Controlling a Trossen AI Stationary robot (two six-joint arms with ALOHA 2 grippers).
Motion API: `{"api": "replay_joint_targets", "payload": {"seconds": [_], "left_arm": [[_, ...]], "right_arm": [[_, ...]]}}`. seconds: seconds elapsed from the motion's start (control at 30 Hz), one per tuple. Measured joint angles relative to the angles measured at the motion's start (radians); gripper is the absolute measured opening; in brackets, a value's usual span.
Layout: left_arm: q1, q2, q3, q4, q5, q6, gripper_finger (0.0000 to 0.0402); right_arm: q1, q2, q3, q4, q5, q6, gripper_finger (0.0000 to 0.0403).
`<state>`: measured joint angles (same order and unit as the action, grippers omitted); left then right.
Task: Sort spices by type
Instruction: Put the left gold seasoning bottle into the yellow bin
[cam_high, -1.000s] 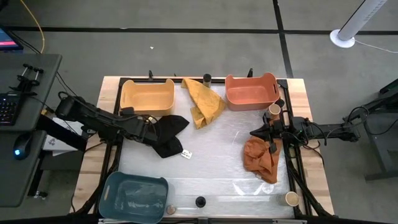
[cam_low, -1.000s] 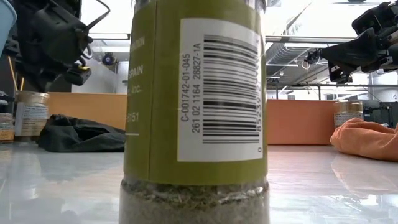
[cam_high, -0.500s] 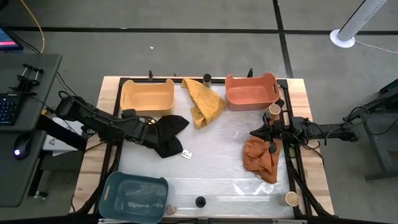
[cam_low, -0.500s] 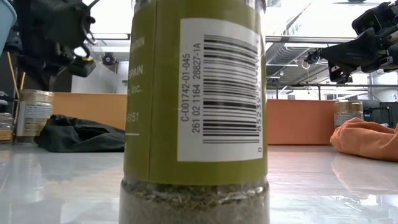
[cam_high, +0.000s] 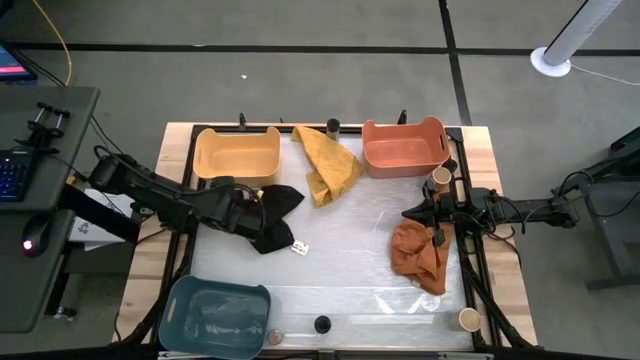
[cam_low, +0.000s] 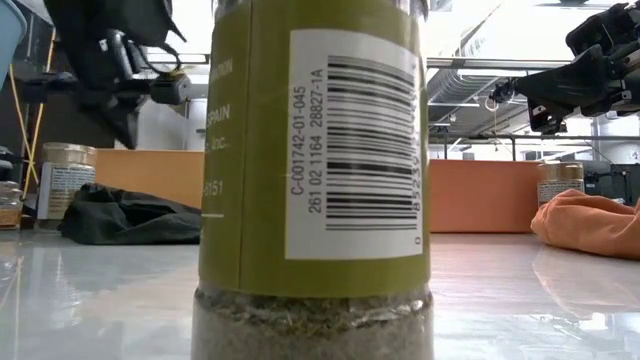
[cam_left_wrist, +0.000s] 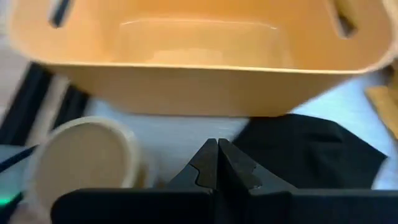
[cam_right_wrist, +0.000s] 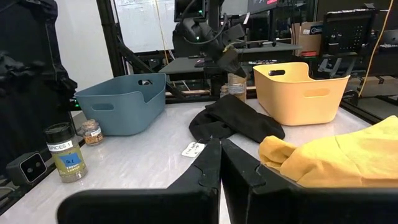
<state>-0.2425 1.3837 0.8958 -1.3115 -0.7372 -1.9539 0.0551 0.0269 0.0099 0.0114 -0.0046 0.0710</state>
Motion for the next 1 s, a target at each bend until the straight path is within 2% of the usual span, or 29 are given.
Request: {"api": "replay_joint_targets", "payload": {"seconds": [0.1,0.2,0.33,0.5,0.77,1.0], "left_arm": [[0.014,-0.010,0.063,-0.063,-0.006,0.091,0.0000],[0.018,-0.018,0.161,-0.247,-0.025,0.168,0.0000],[0.037,-0.041,0.170,-0.231,0.026,0.262,0.0000],[0.020,-0.021,0.111,-0.251,0.084,0.178,0.0000],[-0.077,-0.014,-0.013,-0.261,0.209,-0.047,0.0000],[-0.106,-0.013,-0.049,-0.267,0.222,-0.121,0.0000]], "right_arm": [[0.000,0.000,0.000,0.000,0.000,0.000,0.0000],[0.000,0.000,0.000,0.000,0.000,0.000,0.0000],[0.000,0.000,0.000,0.000,0.000,0.000,0.0000],[0.000,0.004,0.000,0.000,0.000,0.000,0.0000],[0.000,0.006,0.000,0.000,0.000,0.000,0.0000],[0.000,0.006,0.000,0.000,0.001,0.000,0.0000]]}}
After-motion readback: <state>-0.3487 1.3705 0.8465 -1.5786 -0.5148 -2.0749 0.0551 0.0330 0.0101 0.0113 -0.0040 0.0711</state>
